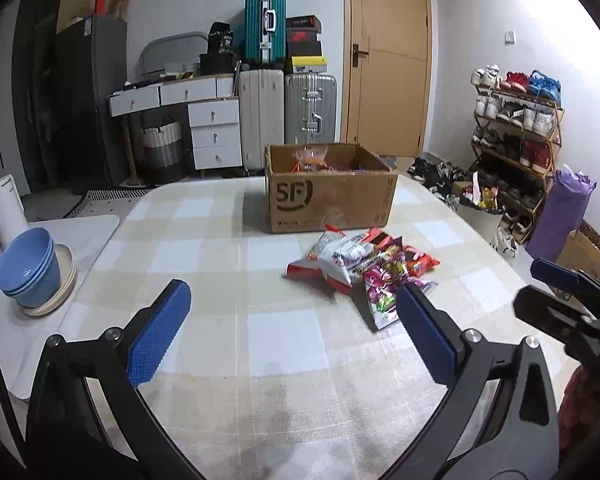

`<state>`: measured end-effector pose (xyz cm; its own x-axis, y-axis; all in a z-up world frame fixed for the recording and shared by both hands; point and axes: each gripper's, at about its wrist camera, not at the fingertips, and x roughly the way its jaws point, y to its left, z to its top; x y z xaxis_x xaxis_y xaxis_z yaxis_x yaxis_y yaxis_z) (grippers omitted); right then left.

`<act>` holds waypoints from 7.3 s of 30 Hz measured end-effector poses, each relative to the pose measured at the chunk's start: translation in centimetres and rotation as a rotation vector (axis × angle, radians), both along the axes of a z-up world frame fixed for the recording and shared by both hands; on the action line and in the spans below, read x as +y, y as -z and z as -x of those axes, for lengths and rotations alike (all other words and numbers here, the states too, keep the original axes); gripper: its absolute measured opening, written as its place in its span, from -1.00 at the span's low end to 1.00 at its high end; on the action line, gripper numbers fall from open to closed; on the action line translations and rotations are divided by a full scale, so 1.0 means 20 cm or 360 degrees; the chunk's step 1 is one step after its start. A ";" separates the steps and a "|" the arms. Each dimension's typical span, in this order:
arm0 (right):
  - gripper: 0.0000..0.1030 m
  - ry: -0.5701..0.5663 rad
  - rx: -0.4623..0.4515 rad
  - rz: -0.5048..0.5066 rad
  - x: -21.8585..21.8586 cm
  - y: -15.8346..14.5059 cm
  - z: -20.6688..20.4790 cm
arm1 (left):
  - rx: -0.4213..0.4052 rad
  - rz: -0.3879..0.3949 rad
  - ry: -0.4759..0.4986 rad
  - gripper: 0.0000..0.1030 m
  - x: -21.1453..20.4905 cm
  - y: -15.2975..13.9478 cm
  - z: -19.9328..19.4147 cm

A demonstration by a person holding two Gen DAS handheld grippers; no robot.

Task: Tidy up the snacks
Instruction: 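Move both tools back over the remaining snack pile, then grasp the purple candy bag with the right gripper and lift it, then grasp the white-and-red chip bag with the left gripper while the right holds the candy bag, then carry both held bags over the cardboard box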

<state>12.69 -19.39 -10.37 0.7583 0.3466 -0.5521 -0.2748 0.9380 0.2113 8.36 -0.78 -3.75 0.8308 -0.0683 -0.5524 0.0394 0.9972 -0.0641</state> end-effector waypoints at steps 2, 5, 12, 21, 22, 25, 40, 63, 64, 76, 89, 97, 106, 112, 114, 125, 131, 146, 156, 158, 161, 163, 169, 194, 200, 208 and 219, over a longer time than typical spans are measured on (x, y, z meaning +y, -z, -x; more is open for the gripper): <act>0.99 -0.0009 0.0044 -0.0001 0.01 0.04 -0.06 | 0.0024 0.0011 0.0004 0.99 0.00 0.06 -0.05; 0.99 -0.0024 0.0118 -0.0011 0.01 0.11 -0.17 | 0.0041 -0.0003 0.0022 0.99 -0.01 0.13 -0.10; 0.99 0.0002 0.0315 -0.0116 -0.03 0.27 -0.44 | 0.0084 0.0030 0.0063 0.99 -0.05 0.29 -0.25; 0.87 0.0021 0.0542 -0.0322 -0.04 0.45 -0.71 | 0.0139 0.0056 0.0058 0.98 -0.07 0.44 -0.39; 0.75 0.0010 0.0557 -0.0336 -0.03 0.45 -0.72 | 0.0152 0.0051 0.0063 0.98 -0.08 0.44 -0.38; 0.55 0.0008 0.0521 -0.0210 0.04 0.45 -0.72 | 0.0135 0.0112 0.0074 0.98 -0.08 0.48 -0.42; -0.42 -0.0089 0.0537 -0.0281 0.06 0.49 -0.68 | 0.0176 0.0180 0.0078 0.98 -0.08 0.47 -0.44; -0.41 -0.0178 0.0630 -0.0130 0.16 0.44 -0.43 | 0.0140 0.0172 0.0045 0.98 -0.07 0.48 -0.41; -0.41 -0.0179 0.0624 -0.0096 0.18 0.44 -0.41 | 0.0138 0.0173 0.0044 0.98 -0.07 0.48 -0.40; -0.45 -0.0239 0.0528 -0.0304 0.14 0.37 -0.29 | 0.0141 0.0202 0.0028 0.98 -0.06 0.48 -0.39; -0.45 -0.0182 0.0313 -0.0703 -0.20 0.27 -0.21 | 0.0248 0.0065 0.0359 0.98 -0.11 0.35 -0.74; -0.45 -0.0161 0.0363 -0.0853 -0.29 0.35 -0.28 | 0.0519 -0.0355 0.0820 0.85 -0.38 0.48 -1.06; -0.45 -0.0196 0.0361 -0.0956 -0.33 0.38 -0.31 | 0.0742 -0.0402 0.0933 0.29 -0.45 0.62 -1.21; -0.45 -0.0186 0.0348 -0.0968 -0.35 0.39 -0.31 | 0.0794 -0.0177 0.0821 -0.14 -0.31 0.59 -1.24; -0.45 -0.0184 0.0341 -0.0963 -0.35 0.39 -0.31 | 0.0772 -0.0163 0.0796 -0.15 -0.27 0.57 -1.21; -0.45 -0.0147 0.0262 -0.0868 -0.31 0.26 -0.24 | 0.0653 -0.0026 0.0605 -0.14 -0.09 0.25 -0.91; -0.45 -0.0180 0.0125 -0.0746 -0.23 0.00 -0.16 | 0.0555 0.0036 0.0439 -0.14 -0.05 0.07 -0.67; -0.45 -0.0217 0.0030 -0.0547 -0.01 -0.20 0.01 | 0.0274 0.0126 0.0278 -0.14 0.07 -0.23 0.11; -0.45 -0.0228 -0.0001 -0.0529 -0.01 -0.26 -0.01 | 0.0274 0.0217 0.0277 -0.14 0.10 -0.23 0.26; -0.45 -0.0231 -0.0003 -0.0533 -0.01 -0.26 -0.03 | 0.0271 0.0238 0.0282 -0.14 0.11 -0.23 0.24; -0.45 -0.0237 0.0002 -0.0537 -0.01 -0.24 -0.06 | 0.0269 0.0232 0.0280 -0.14 0.11 -0.21 0.16; -0.45 -0.0239 0.0012 -0.0541 -0.01 -0.23 -0.09 | 0.0281 0.0253 0.0292 -0.14 0.11 -0.19 0.12; -0.45 -0.0229 0.0072 -0.0573 -0.03 -0.20 -0.25 | 0.0327 0.0280 0.0327 -0.14 0.10 -0.15 -0.06; -0.45 -0.0051 0.0503 0.0052 0.08 -0.25 -1.75 | 0.0591 0.0228 0.0366 -0.13 -0.06 -0.33 -1.98; -0.45 -0.0069 0.0584 0.0125 0.13 -0.18 -1.78 | 0.0704 0.0211 0.0366 -0.13 -0.09 -0.19 -2.18; -0.41 -0.0087 0.0718 0.0125 0.13 -0.06 -1.83 | 0.0811 0.0158 0.0383 -0.13 -0.16 -0.02 -2.26; -0.16 -0.0123 0.0587 0.0248 0.19 -0.12 -1.77 | 0.0833 0.0136 0.0405 0.19 -0.16 0.00 -2.14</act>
